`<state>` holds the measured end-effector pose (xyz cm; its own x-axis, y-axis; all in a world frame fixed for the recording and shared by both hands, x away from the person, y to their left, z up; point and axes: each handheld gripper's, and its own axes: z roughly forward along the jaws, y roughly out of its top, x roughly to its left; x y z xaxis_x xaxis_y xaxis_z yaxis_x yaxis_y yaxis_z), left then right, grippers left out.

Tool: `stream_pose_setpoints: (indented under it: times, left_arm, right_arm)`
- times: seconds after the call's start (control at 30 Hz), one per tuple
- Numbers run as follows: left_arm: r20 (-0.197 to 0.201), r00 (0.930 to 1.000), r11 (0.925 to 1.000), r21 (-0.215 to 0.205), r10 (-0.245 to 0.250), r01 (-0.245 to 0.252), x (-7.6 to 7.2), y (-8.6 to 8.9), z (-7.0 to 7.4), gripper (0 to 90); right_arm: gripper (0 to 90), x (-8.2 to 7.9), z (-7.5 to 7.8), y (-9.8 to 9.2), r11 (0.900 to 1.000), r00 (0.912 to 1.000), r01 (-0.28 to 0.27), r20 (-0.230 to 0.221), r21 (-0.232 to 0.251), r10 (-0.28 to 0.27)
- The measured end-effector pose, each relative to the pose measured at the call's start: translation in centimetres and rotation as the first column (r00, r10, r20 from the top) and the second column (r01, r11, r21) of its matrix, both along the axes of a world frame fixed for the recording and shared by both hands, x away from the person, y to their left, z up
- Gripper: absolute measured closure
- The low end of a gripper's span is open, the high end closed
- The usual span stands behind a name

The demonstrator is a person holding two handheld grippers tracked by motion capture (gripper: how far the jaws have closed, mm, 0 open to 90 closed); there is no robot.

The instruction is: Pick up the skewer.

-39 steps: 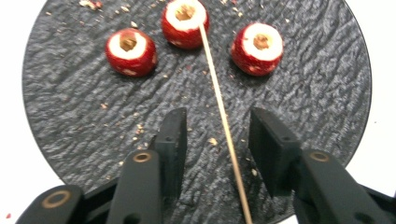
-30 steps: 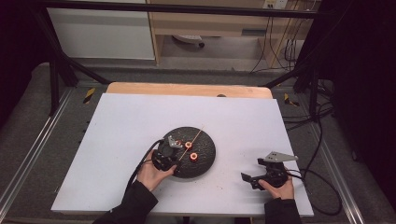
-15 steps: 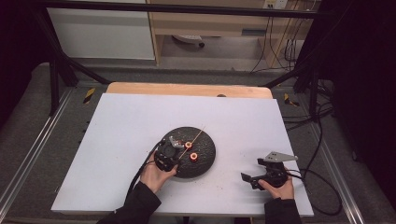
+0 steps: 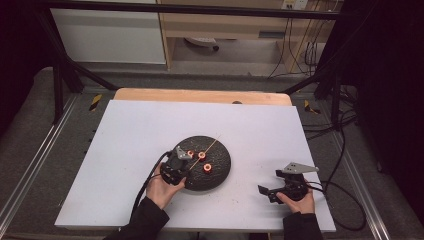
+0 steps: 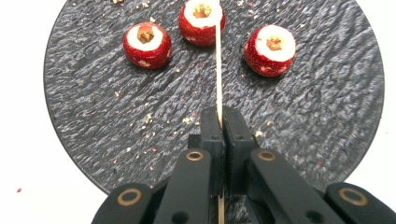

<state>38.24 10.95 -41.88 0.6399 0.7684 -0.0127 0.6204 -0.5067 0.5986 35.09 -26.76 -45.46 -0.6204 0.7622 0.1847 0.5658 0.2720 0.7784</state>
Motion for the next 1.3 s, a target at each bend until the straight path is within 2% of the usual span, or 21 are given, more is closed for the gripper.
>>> stream_pose_setpoints:
  times: [0.27, 0.43, 0.5, 0.6, 0.67, 0.9, 0.97, 1.03, 1.1, 1.3]
  left_arm:
    - [0.037, 0.9992, 0.9966, -0.080, -0.017, 0.020, -0.8, 2.0, 0.5, 88.0]
    - [0.066, 0.9975, 0.9886, -0.146, -0.025, 0.035, -1.3, 3.4, 0.9, 88.0]
    - [0.083, 0.9962, 0.9861, -0.161, -0.028, 0.041, -1.7, 3.9, 1.0, 88.0]
    - [0.103, 0.9940, 0.9785, -0.199, -0.035, 0.055, -2.2, 4.7, 0.9, 88.0]
    - [0.113, 0.9929, 0.9774, -0.203, -0.037, 0.059, -2.4, 5.2, 0.9, 88.1]
    - [0.142, 0.9892, 0.9658, -0.249, -0.037, 0.072, -3.4, 7.2, 0.5, 88.0]
    - [0.159, 0.9869, 0.9669, -0.247, -0.024, 0.063, -3.8, 7.7, 0.2, 88.1]
    - [0.165, 0.9861, 0.9629, -0.263, -0.018, 0.062, -4.0, 8.3, 0.0, 88.1]
    - [0.174, 0.9847, 0.9627, -0.264, -0.013, 0.059, -4.1, 8.7, -0.1, 88.1]
    - [0.187, 0.9823, 0.9560, -0.287, -0.007, 0.061, -4.4, 10.1, -0.5, 88.0]
  right_arm:
    - [0.6, 0.0, -0.1, 0.1, 1.000, 1.0000, 0.006, -0.007, -0.009, -0.006]
    - [0.6, 0.1, -0.1, 0.1, 1.000, 0.9999, 0.010, -0.011, -0.011, -0.010]
    - [0.6, 0.1, -0.1, 0.1, 1.000, 0.9999, 0.009, -0.008, -0.015, -0.009]
    - [0.6, 0.1, -0.1, 0.1, 1.000, 0.9998, 0.012, -0.014, -0.014, -0.012]
    - [0.6, 0.1, -0.1, 0.2, 1.000, 0.9998, 0.012, -0.015, -0.016, -0.012]
    - [0.6, 0.1, -0.2, 0.3, 1.000, 0.9995, 0.021, -0.023, -0.012, -0.021]
    - [0.6, 0.1, -0.2, 0.4, 1.000, 0.9994, 0.022, -0.027, -0.009, -0.022]
    - [0.6, 0.2, -0.2, 0.6, 1.000, 0.9995, 0.019, -0.024, -0.013, -0.020]
    - [0.6, 0.2, -0.2, 0.6, 1.000, 0.9996, 0.016, -0.022, -0.016, -0.016]
    - [0.5, 0.2, 0.0, 1.1, 1.000, 0.9997, 0.009, -0.021, -0.012, -0.009]
